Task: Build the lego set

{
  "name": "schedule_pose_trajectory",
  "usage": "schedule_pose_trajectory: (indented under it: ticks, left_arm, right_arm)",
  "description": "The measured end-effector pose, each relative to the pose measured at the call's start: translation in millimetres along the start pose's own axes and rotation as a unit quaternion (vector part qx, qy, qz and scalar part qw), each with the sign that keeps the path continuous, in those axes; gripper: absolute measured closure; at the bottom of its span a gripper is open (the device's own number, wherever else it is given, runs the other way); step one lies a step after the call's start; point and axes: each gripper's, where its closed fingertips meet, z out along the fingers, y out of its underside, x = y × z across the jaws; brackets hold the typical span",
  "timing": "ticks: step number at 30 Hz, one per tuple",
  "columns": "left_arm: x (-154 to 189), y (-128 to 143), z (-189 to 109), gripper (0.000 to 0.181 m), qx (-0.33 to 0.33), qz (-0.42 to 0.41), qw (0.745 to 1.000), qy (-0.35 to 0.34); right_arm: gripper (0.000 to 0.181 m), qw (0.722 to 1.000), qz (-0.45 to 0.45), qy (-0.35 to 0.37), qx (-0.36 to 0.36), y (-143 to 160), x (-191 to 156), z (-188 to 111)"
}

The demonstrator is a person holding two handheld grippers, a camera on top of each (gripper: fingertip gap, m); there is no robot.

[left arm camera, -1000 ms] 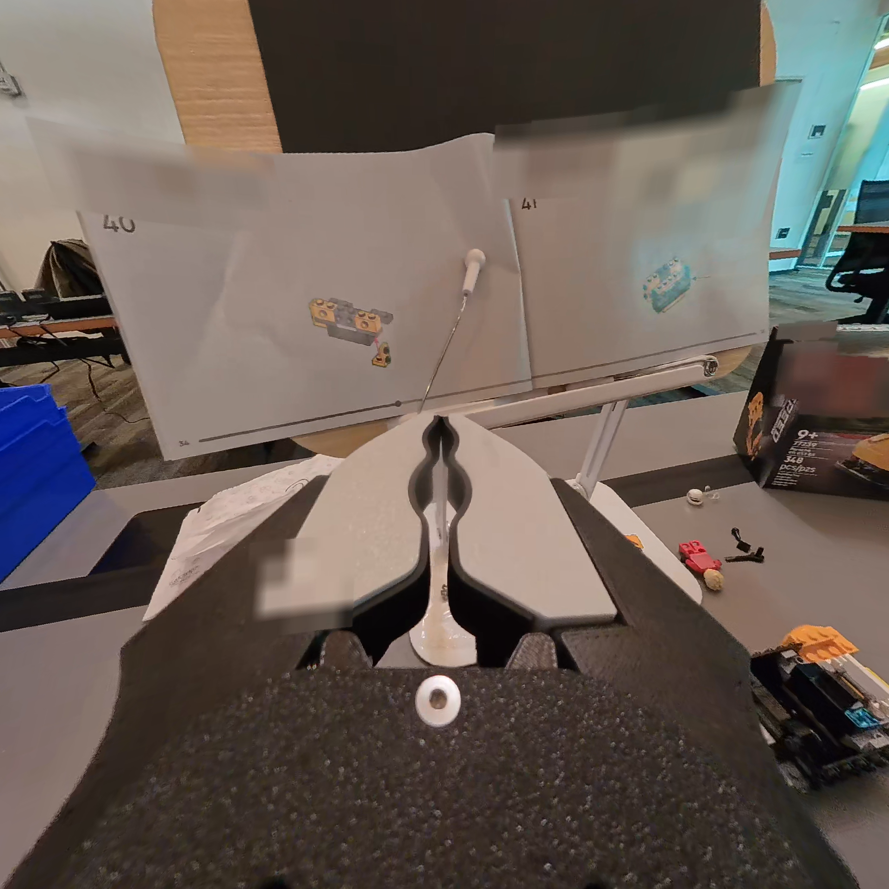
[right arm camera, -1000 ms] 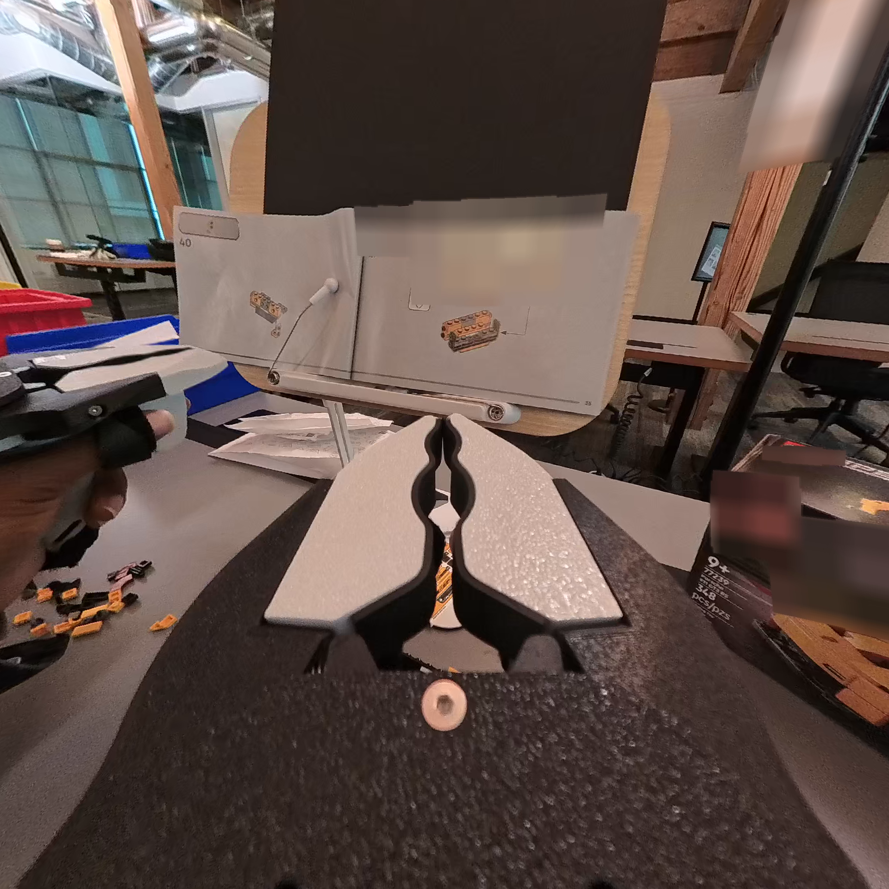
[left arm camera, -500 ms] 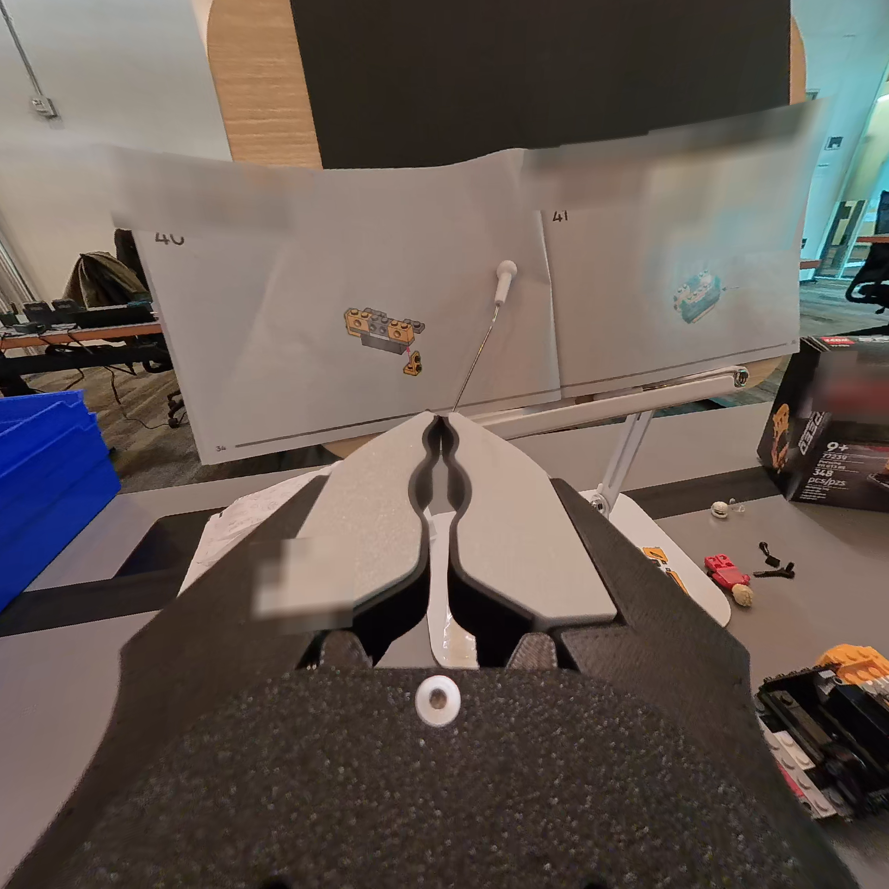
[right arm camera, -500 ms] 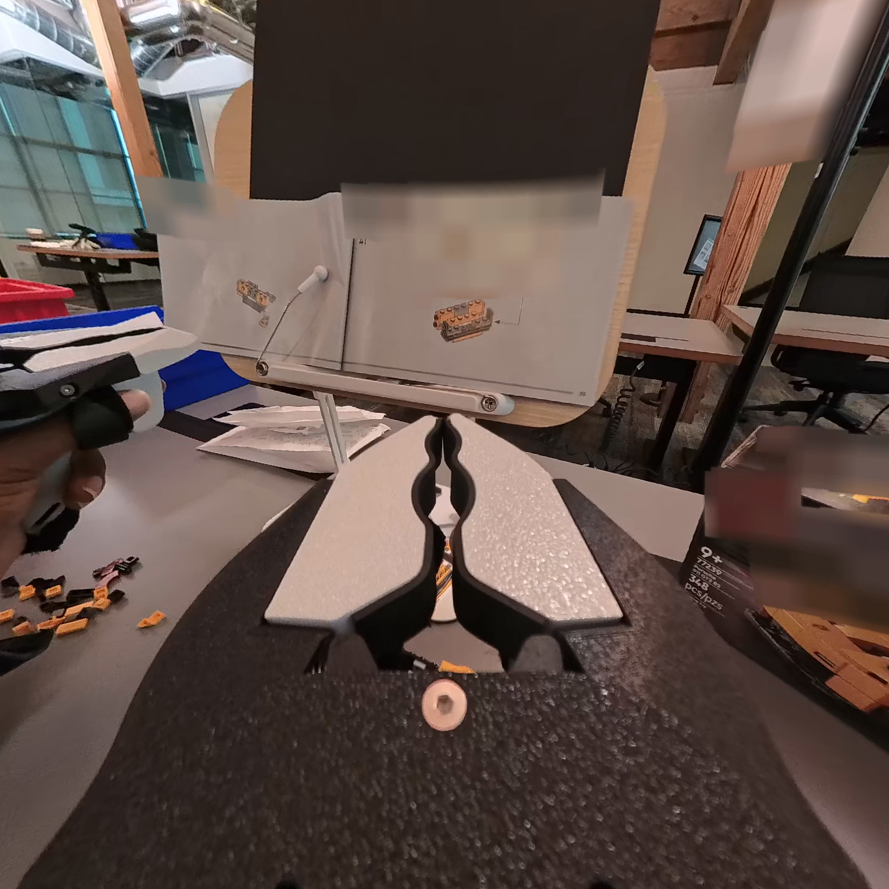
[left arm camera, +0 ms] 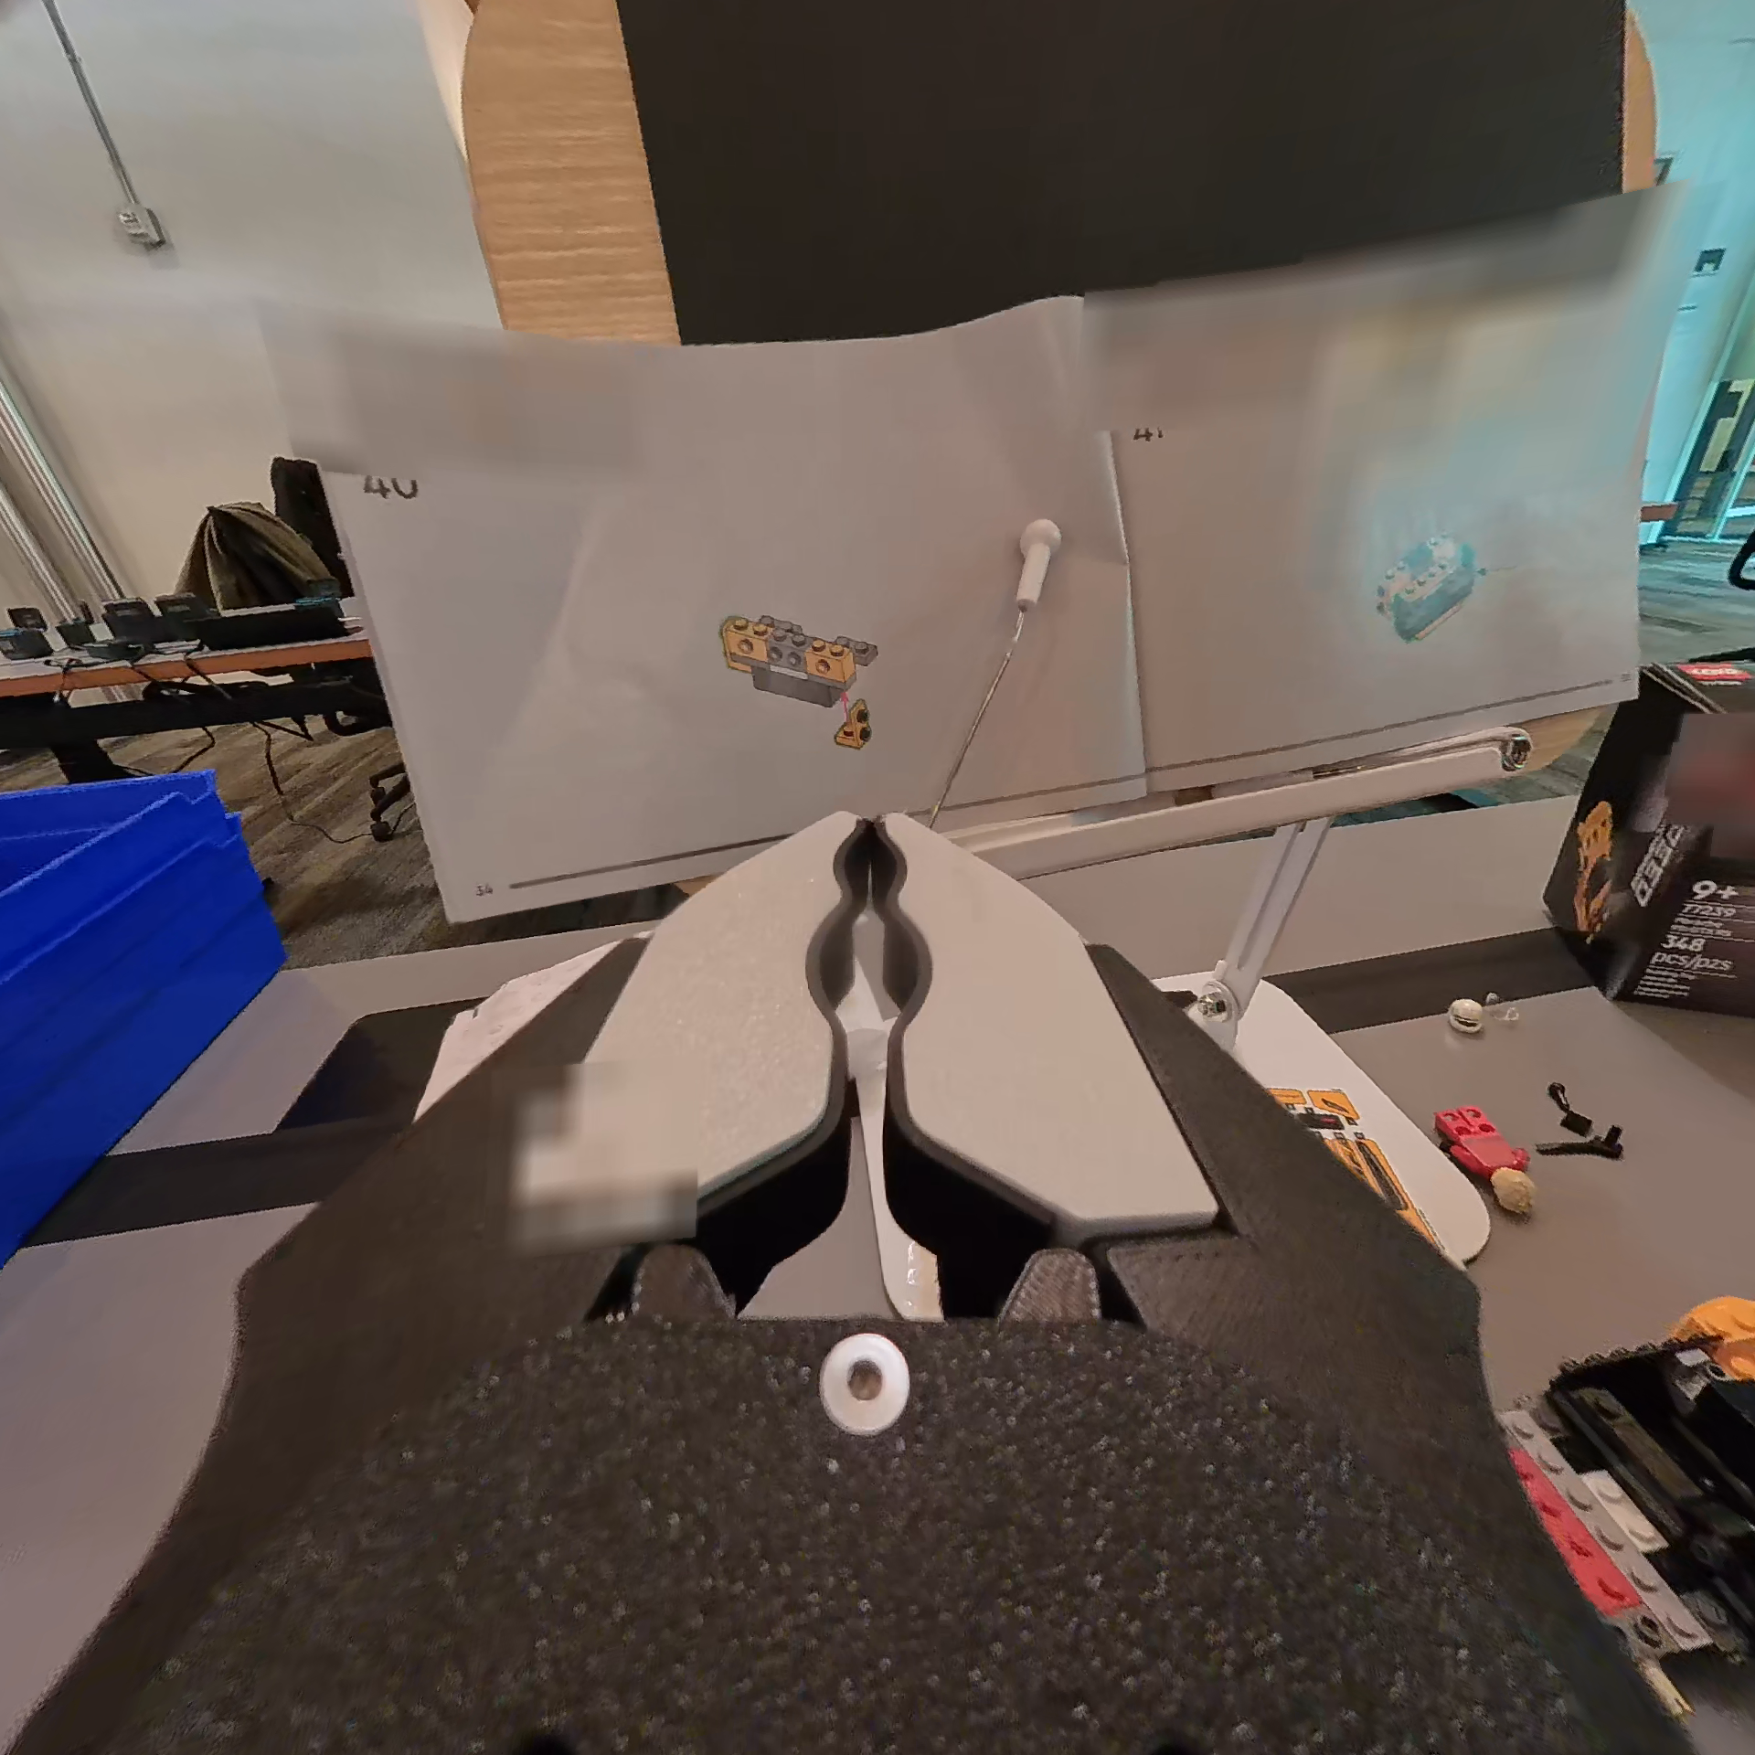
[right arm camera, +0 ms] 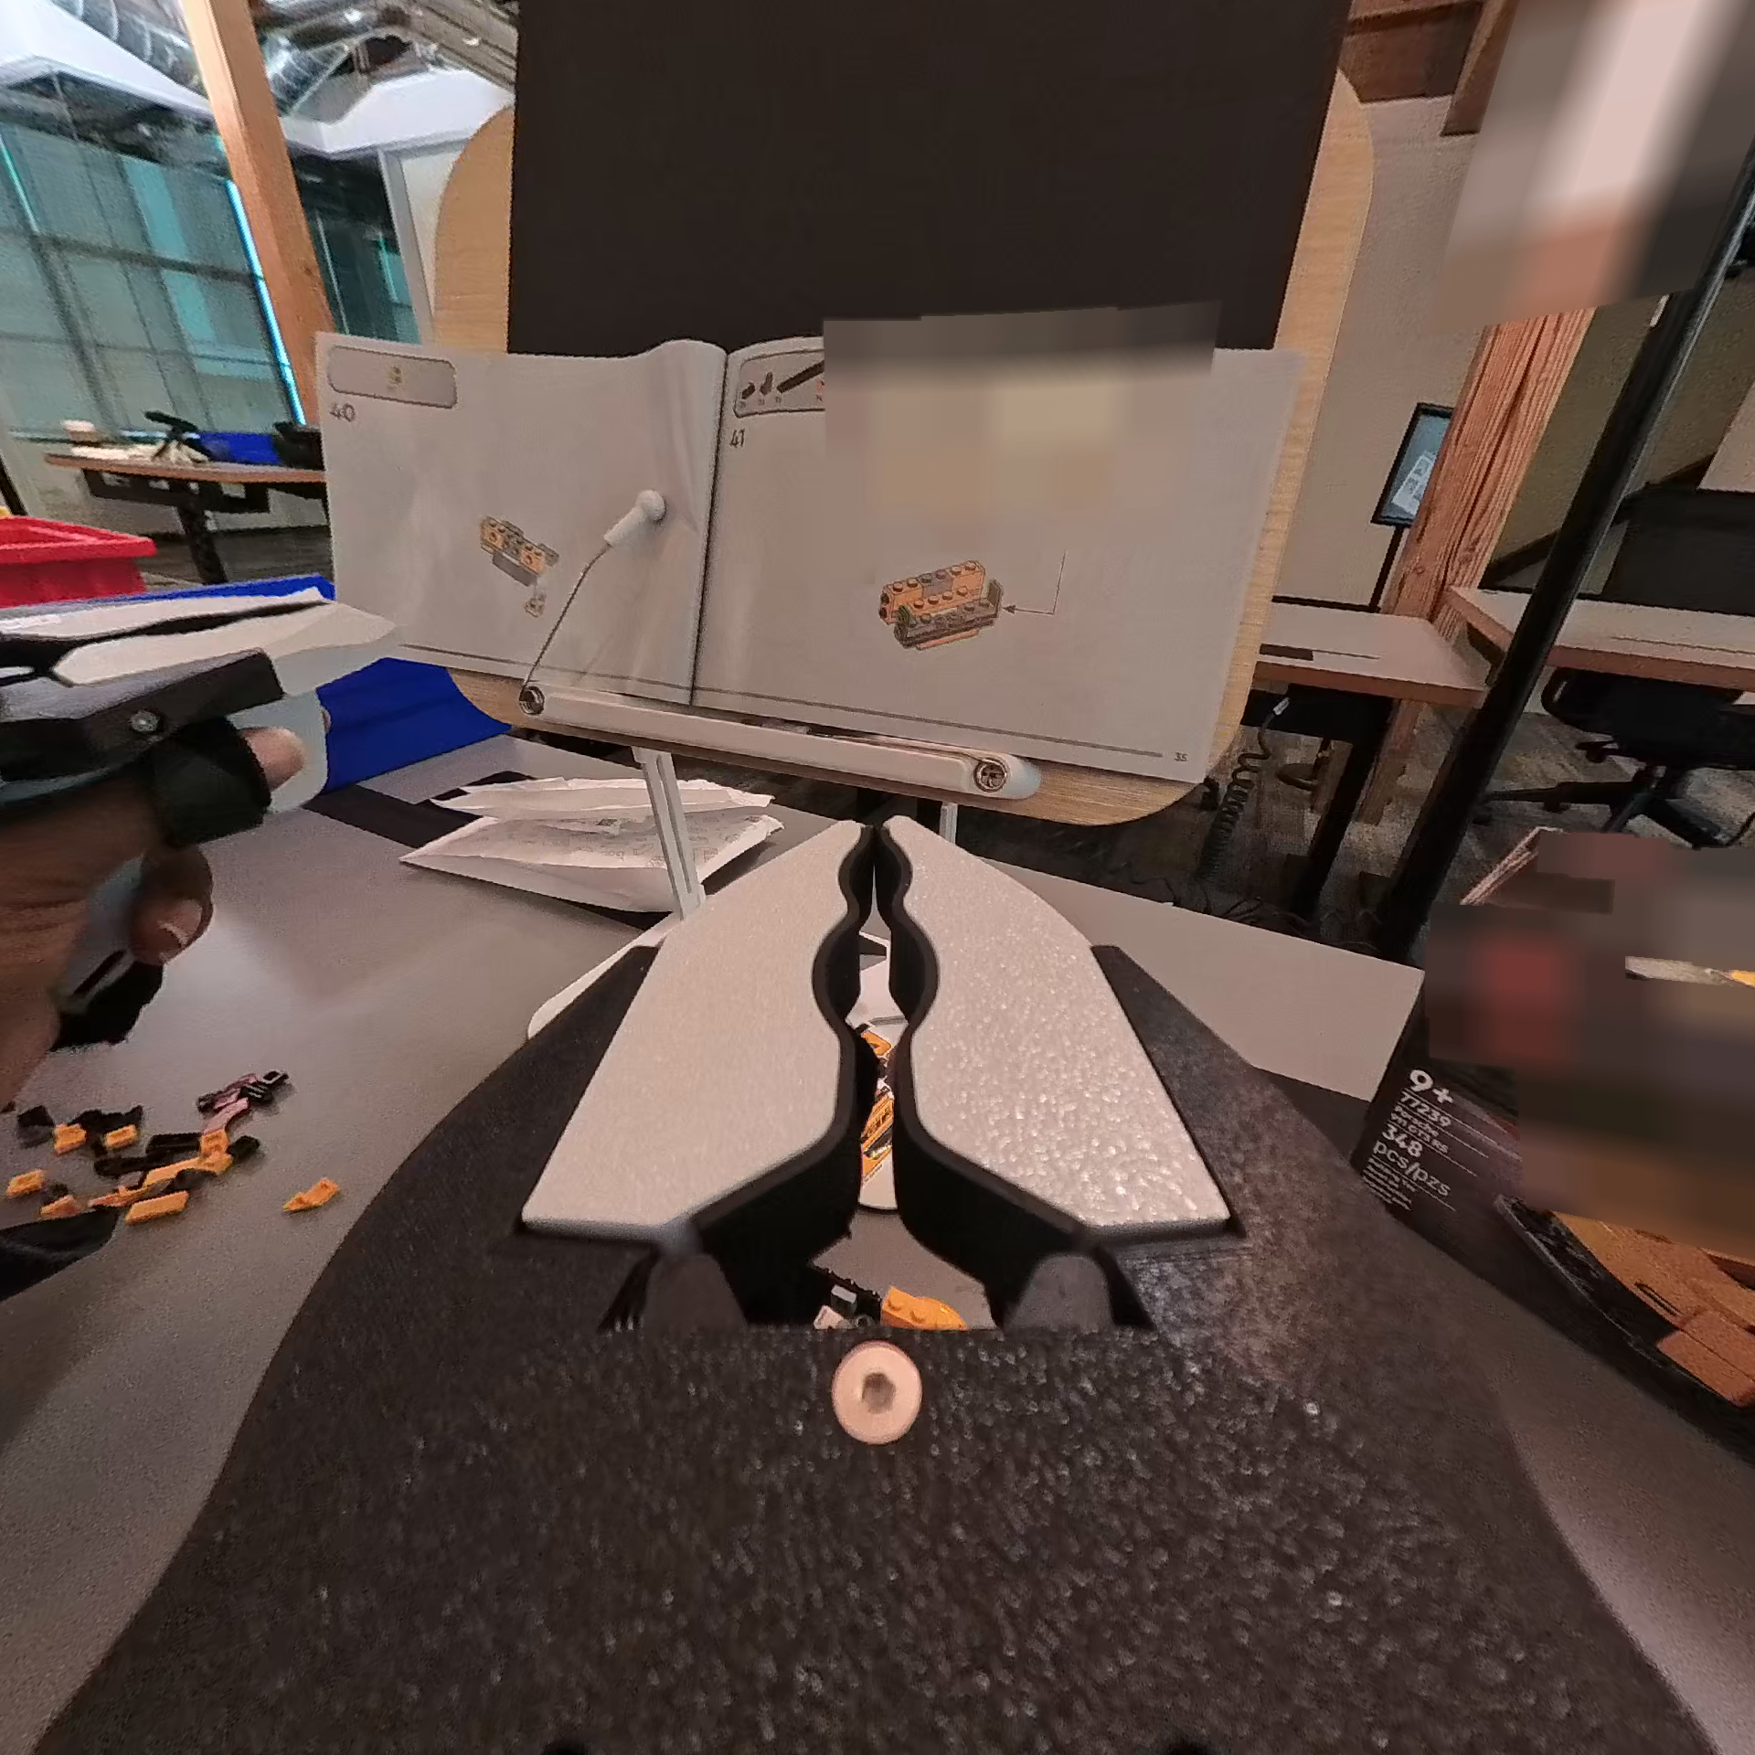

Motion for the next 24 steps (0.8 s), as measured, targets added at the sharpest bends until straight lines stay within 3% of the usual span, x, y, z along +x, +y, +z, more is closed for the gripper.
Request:
schedule_pose_trajectory:
  ticks: [5, 16, 24]
  left_arm:
    - [-17, -14, 4, 0.181, 0.022, 0.014, 0.999, -0.028]
    - [-71, -75, 28, 0.181, 0.098, 0.001, 0.992, -0.076]
    - [-82, -72, 48, 0.181, 0.095, -0.005, 0.993, -0.073]
  right_arm:
    - [0.181, 1.000, 0.006, -0.005, 0.003, -2, -4, 0]
    - [0.181, 0.999, -0.006, -0.033, -0.005, 8, -26, 6]
    - [0.181, 0.999, -0.007, -0.039, -0.013, 16, -28, 9]
